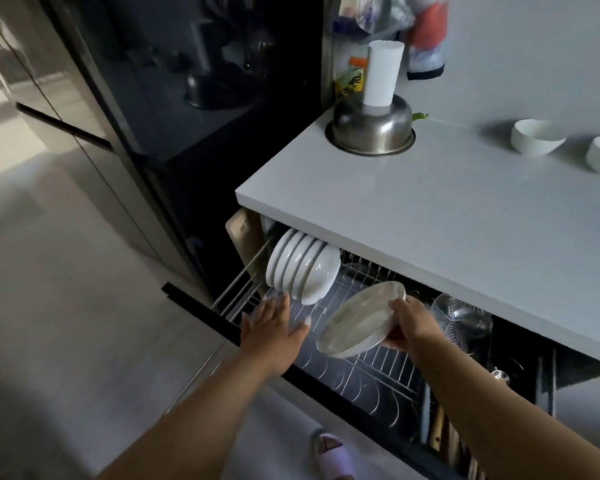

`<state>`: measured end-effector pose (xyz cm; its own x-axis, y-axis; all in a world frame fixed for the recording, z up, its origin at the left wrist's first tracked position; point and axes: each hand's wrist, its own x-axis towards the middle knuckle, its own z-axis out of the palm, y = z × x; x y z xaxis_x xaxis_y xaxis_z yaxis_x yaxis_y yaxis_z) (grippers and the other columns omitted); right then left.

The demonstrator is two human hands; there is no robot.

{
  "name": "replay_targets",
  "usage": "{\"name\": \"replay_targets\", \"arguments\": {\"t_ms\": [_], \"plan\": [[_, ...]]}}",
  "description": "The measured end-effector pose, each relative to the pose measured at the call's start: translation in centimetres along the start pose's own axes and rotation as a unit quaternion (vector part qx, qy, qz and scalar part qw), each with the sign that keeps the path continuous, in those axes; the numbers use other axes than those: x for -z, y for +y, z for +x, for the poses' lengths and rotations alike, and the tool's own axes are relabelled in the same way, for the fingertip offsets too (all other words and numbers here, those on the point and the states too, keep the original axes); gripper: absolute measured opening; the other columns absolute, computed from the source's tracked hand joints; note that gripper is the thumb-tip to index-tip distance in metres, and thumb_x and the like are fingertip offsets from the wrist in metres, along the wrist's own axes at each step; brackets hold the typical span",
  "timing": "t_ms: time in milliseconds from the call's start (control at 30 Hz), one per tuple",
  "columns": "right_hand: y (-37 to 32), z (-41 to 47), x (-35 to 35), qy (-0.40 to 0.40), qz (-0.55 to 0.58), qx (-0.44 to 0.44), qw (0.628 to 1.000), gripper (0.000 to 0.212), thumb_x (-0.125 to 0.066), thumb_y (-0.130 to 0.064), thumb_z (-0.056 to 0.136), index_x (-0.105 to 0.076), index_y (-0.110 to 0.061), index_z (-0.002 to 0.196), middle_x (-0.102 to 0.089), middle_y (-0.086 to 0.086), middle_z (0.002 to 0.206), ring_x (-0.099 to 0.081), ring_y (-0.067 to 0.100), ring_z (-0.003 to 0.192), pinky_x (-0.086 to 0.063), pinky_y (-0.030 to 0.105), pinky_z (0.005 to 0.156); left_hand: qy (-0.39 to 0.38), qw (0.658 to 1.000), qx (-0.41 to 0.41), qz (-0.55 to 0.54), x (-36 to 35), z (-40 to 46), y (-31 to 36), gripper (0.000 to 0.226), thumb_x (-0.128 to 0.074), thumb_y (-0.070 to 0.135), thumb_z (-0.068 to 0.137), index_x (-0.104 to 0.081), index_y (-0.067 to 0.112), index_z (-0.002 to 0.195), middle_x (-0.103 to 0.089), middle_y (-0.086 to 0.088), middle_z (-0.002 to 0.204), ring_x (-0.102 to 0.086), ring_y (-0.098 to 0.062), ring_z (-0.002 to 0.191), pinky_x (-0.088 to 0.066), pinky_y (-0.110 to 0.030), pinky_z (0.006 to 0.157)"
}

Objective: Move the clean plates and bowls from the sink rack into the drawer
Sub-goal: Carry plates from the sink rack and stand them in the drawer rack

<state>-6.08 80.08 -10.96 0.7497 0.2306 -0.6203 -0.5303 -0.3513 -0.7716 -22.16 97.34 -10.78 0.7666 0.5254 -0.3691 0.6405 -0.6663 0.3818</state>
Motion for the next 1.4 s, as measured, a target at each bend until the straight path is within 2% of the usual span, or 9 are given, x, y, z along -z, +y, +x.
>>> {"name": "replay_targets", "arguments": {"t_ms": [100, 267, 433, 600, 767, 1000, 1133, 1233, 1400], "plan": [[-0.4, 2.9, -2.2, -0.014, -0.048, 0.000, 0.999, 0.033, -0.045, -0.018, 0.094, -0.047, -0.015, 0.127, -0.063, 0.016, 0.099, -0.066, 0.032, 0.084, -0.059, 0.041, 0.061, 0.021, 0.998, -0.006, 0.065, 0.0, 1.6, -1.2, 0.074, -0.020, 0.059, 0.097, 0.013, 0.023, 0.153, 0.017, -0.001, 0.161, 0.022, -0.016, 0.146, 0.015, -0.047, 0.117], [-0.9, 7.2, -4.9, -0.021, -0.105, 0.001, 0.994, 0.049, -0.051, -0.016, 0.093, -0.038, -0.025, 0.139, -0.061, 0.014, 0.113, -0.064, 0.027, 0.086, -0.057, 0.032, 0.058, 0.020, 0.993, -0.004, 0.112, -0.8, 5.6, -2.7, 0.075, -0.016, 0.058, 0.098, 0.014, 0.017, 0.152, 0.020, -0.005, 0.160, 0.025, -0.017, 0.145, 0.022, -0.044, 0.111], [-1.6, 11.0, -6.7, -0.002, -0.174, 0.011, 0.985, 0.059, -0.055, -0.018, 0.092, -0.032, -0.025, 0.145, -0.061, 0.014, 0.120, -0.065, 0.029, 0.095, -0.059, 0.040, 0.071, 0.053, 0.989, -0.014, 0.136, -2.5, 7.8, -3.9, 0.079, -0.006, 0.058, 0.090, 0.010, 0.012, 0.152, 0.013, -0.008, 0.161, 0.021, -0.020, 0.146, 0.017, -0.048, 0.116], [-2.3, 13.6, -8.0, 0.007, -0.213, 0.019, 0.977, 0.052, -0.052, -0.020, 0.091, -0.037, -0.019, 0.141, -0.058, 0.018, 0.124, -0.062, 0.031, 0.098, -0.058, 0.041, 0.073, 0.115, 0.987, -0.044, 0.102, -2.9, 7.8, -3.7, 0.074, -0.028, 0.049, 0.097, 0.006, 0.015, 0.153, 0.004, -0.003, 0.162, 0.013, -0.015, 0.148, 0.004, -0.046, 0.120], [-2.6, 15.1, -9.6, -0.009, -0.273, 0.037, 0.961, 0.061, -0.053, -0.026, 0.091, -0.028, -0.018, 0.147, -0.051, 0.014, 0.136, -0.054, 0.032, 0.119, -0.048, 0.048, 0.098, 0.103, 0.990, -0.046, 0.081, -2.8, 7.8, -3.9, 0.077, -0.020, 0.053, 0.092, 0.019, 0.018, 0.149, 0.010, -0.003, 0.161, 0.023, -0.013, 0.142, 0.005, -0.045, 0.120], [-2.8, 16.7, -11.3, -0.005, -0.324, 0.047, 0.945, 0.056, -0.052, -0.037, 0.092, -0.038, -0.011, 0.140, -0.050, 0.019, 0.134, -0.056, 0.039, 0.113, -0.049, 0.053, 0.093, 0.104, 0.992, -0.046, 0.049, -2.8, 8.0, -4.3, 0.081, -0.035, 0.050, 0.094, 0.009, 0.019, 0.153, 0.002, -0.003, 0.163, 0.009, -0.015, 0.149, 0.008, -0.041, 0.120], [-3.3, 17.2, -12.1, 0.024, -0.335, 0.034, 0.941, 0.046, -0.048, -0.041, 0.092, -0.051, -0.007, 0.124, -0.060, 0.022, 0.117, -0.059, 0.037, 0.106, -0.048, 0.047, 0.095, 0.109, 0.992, -0.054, 0.039, -2.8, 7.9, -4.2, 0.081, -0.037, 0.049, 0.092, 0.007, 0.018, 0.153, -0.002, -0.004, 0.163, 0.006, -0.016, 0.149, 0.007, -0.041, 0.121], [-3.7, 17.1, -12.8, 0.027, -0.335, 0.040, 0.941, 0.041, -0.047, -0.034, 0.094, -0.055, -0.005, 0.122, -0.061, 0.023, 0.116, -0.059, 0.039, 0.107, -0.049, 0.047, 0.095, 0.114, 0.991, -0.058, 0.031, -2.8, 7.9, -4.3, 0.083, -0.038, 0.049, 0.089, 0.007, 0.019, 0.153, -0.006, -0.004, 0.162, 0.002, -0.018, 0.149, 0.005, -0.041, 0.121], [-3.8, 17.6, -13.6, 0.018, -0.342, 0.009, 0.940, 0.044, -0.048, -0.016, 0.095, -0.042, -0.006, 0.138, -0.056, 0.021, 0.127, -0.056, 0.035, 0.115, -0.050, 0.038, 0.089, 0.115, 0.991, -0.059, 0.024, -2.7, 7.9, -4.3, 0.085, -0.043, 0.046, 0.090, 0.010, 0.022, 0.153, -0.007, -0.002, 0.162, 0.001, -0.017, 0.149, 0.009, -0.038, 0.120]]}}
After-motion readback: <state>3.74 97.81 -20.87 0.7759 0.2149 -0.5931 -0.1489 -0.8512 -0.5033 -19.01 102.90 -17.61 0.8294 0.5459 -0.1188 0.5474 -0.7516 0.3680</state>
